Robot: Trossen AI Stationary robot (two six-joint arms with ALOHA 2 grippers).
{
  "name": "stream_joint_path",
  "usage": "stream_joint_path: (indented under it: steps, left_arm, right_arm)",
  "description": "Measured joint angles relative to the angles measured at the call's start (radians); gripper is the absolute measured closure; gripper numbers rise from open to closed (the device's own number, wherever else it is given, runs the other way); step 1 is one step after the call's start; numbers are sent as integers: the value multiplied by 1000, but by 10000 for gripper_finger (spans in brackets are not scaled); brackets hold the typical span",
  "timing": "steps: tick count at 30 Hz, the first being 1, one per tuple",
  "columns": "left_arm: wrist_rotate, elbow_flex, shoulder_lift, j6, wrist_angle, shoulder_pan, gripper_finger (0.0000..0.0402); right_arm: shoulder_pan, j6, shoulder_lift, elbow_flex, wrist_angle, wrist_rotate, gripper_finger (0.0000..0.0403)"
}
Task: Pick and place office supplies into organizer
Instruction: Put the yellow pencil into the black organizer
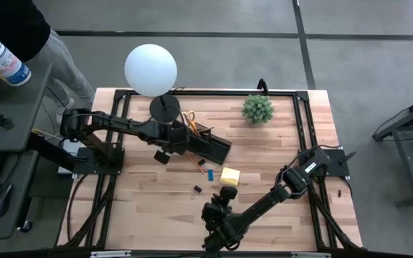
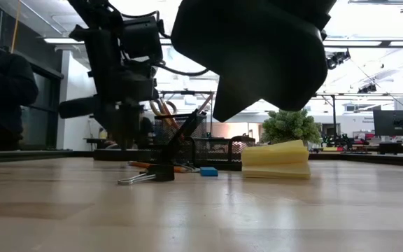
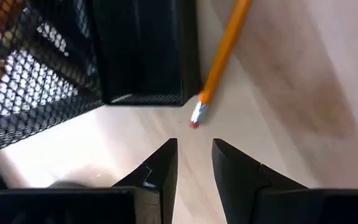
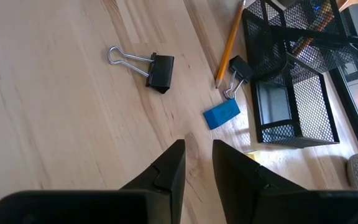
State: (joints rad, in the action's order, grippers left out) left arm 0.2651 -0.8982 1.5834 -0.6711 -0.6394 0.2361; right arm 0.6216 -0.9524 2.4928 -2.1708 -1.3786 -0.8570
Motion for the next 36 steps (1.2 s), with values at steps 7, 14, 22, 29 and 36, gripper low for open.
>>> stream_joint_path:
  steps: [7, 14, 22, 29, 36]
  left_arm:
    - [-114, 0, -3, -3, -7, 84, 312]
    - [-158, 5, -3, 44, -13, 118, 312]
    - [-121, 62, -70, 103, -1, 108, 349]
    - [-221, 62, -236, 138, 8, 112, 375]
    - [-410, 196, -385, 220, 242, 192, 376]
  right_arm:
    - [13, -5, 0, 0, 0, 0, 325]
    - [26, -14, 0, 0, -2, 0, 325]
    - [27, -15, 0, 0, -20, -7, 325]
    - [27, -15, 0, 0, -22, -8, 325]
    - [27, -16, 0, 0, -14, -16, 325]
